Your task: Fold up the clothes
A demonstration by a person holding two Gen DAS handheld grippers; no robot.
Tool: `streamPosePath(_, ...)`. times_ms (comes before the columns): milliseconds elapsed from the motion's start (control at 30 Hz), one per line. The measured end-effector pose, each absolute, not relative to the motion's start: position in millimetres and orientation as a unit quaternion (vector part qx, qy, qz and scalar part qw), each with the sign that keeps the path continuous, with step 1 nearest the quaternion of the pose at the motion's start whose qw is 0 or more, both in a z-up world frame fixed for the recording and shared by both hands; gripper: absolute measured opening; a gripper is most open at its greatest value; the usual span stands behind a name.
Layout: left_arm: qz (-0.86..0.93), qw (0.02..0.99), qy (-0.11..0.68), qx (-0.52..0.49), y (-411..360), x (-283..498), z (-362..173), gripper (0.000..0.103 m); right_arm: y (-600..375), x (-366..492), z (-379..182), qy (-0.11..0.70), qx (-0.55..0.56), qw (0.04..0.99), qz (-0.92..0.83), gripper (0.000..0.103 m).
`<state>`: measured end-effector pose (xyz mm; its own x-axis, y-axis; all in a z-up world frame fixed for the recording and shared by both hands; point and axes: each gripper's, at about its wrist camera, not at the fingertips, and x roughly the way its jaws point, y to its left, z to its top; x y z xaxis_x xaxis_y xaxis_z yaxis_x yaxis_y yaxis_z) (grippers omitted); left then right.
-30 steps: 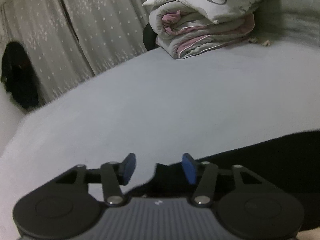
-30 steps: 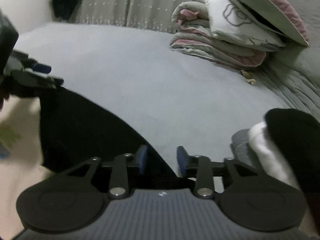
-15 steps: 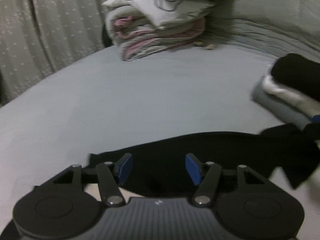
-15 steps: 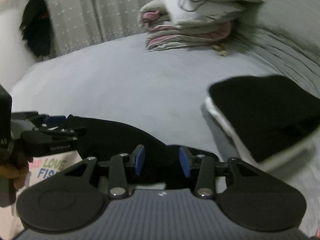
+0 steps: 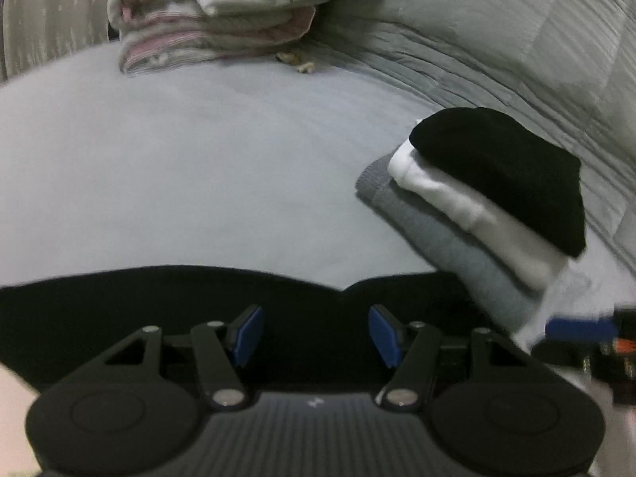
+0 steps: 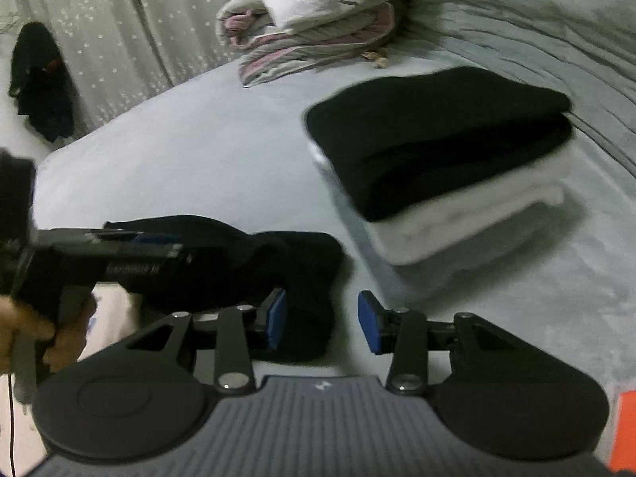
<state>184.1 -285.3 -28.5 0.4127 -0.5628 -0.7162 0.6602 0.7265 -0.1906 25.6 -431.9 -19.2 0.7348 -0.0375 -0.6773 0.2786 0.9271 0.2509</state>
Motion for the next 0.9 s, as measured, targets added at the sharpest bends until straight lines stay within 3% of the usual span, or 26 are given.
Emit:
streamPosePath(133, -0.373, 0.830, 0.413, 0.026, -306.1, 193.8, -40.3, 0.057, -452.5, 17.1, -31.4, 0.367, 0.207, 0.903, -0.086, 0.045)
streamPosePath(167, -0.376, 0.829, 0.414, 0.019, -308.5, 194.8, -41.5, 0.050, -455.6, 15.5, -31.8, 0.367, 0.211, 0.902, -0.086, 0.045)
streamPosePath(200, -0.379, 0.827, 0.415, 0.011, -310.9, 195.8, -42.7, 0.029, -457.9, 12.8, -31.6, 0.366, 0.213, 0.902, -0.086, 0.045)
streamPosePath(267, -0.393, 0.825, 0.407, 0.009, -308.5, 192.4, -40.4, 0.005, -460.7, 10.2, -31.3, 0.365, 0.218, 0.901, -0.086, 0.045)
streamPosePath(667, -0.480, 0.826, 0.292, 0.039, -241.3, 117.8, -8.9, 0.003, -471.6, 1.1, -30.4, 0.361, 0.248, 0.896, -0.078, 0.047)
streamPosePath(900, -0.511, 0.801, 0.296, 0.100, -228.0, 86.5, -19.0, 0.003, -476.3, -2.0, -30.3, 0.352, 0.262, 0.895, -0.079, 0.049)
